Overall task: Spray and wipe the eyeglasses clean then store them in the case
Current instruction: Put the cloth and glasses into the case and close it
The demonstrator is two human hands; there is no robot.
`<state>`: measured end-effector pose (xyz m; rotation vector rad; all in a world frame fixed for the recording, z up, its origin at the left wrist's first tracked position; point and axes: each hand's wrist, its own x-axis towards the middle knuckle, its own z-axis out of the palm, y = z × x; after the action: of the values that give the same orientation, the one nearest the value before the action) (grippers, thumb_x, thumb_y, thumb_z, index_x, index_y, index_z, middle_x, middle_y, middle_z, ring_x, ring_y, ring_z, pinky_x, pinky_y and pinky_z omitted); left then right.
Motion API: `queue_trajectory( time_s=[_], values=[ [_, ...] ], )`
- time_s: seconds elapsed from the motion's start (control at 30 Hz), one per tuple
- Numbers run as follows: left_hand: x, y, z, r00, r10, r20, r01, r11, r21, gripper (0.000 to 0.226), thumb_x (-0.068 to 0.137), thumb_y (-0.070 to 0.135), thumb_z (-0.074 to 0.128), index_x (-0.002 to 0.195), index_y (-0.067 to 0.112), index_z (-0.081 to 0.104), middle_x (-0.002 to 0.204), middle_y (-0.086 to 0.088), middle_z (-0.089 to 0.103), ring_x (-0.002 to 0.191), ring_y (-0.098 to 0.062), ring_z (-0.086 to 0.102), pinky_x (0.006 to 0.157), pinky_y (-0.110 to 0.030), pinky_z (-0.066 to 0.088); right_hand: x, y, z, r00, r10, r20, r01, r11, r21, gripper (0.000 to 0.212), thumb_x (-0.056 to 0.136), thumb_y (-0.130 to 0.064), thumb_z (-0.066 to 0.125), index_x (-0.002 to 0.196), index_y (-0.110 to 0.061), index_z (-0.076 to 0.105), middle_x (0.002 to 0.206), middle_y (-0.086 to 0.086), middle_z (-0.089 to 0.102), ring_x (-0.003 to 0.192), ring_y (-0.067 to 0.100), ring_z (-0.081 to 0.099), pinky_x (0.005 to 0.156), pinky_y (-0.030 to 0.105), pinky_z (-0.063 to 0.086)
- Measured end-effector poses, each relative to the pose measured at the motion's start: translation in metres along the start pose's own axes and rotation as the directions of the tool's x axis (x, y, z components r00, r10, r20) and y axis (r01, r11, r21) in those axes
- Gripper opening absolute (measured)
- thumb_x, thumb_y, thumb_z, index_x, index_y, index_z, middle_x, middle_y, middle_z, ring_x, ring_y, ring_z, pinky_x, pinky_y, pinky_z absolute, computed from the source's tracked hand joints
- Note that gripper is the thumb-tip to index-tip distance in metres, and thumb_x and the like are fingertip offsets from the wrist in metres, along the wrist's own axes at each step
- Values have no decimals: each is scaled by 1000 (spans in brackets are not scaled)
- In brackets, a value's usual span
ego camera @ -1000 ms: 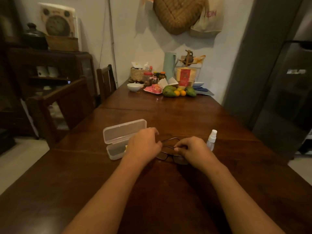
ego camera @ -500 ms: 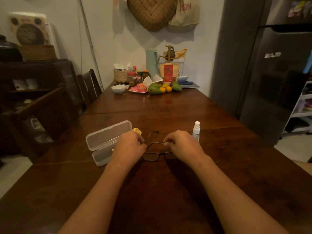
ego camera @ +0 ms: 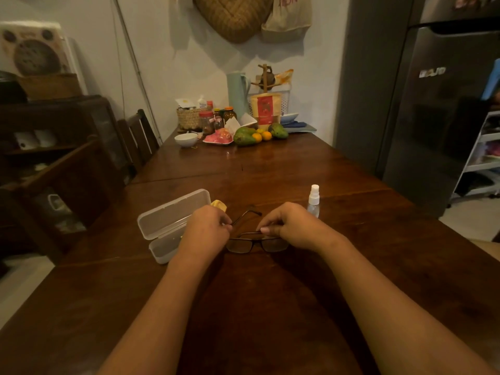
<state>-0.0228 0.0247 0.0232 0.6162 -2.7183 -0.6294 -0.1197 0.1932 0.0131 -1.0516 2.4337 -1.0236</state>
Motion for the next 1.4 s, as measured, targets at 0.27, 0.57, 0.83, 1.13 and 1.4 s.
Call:
queue_trajectory(
  time_s=[0.27,0.57,0.83,1.13,1.4],
  values=[
    [-1,2,-2,999,10,33,-12,998,58,15,90,15,65,99,20,76,99,-3,73,87,-14,62,77,-27,51,-7,-11,-2,999,-20,50,21,999,-30,33,77,-46,80,106,-32,74,102,-14,70,96,4,64,83,31,57],
    [5,11,-12,966,-4,258,-44,983,180,26,96,13,56,117,20,70,119,-2,67,111,-19,60,98,-34,48,-9,-18,2,955,-274,-116,126,725,-677,42,80,-63,69,116,-44,62,100,-22,67,105,8,55,92,41,23],
    [3,10,-12,969,28,246,-87,969,233,27,95,13,55,116,20,71,117,-2,67,109,-21,60,96,-32,49,-2,-14,11,961,-259,-95,125,717,-686,44,83,-60,64,124,-45,60,112,-18,67,123,10,52,113,54,3],
    [-1,-8,-5,996,77,35,-77,997,5,21,89,20,65,108,28,70,100,1,69,93,-15,63,73,-27,47,-2,-12,16,971,-217,-98,107,766,-633,29,89,-47,64,117,-40,63,104,-17,70,114,8,58,116,53,1],
    [-1,-36,-48,833,10,-553,-112,982,-151,30,88,20,62,117,25,65,92,0,70,81,-15,63,74,-36,54,-4,-14,14,977,-183,-111,87,815,-573,28,90,-44,66,118,-40,63,105,-18,69,111,4,58,117,51,9]
  ],
)
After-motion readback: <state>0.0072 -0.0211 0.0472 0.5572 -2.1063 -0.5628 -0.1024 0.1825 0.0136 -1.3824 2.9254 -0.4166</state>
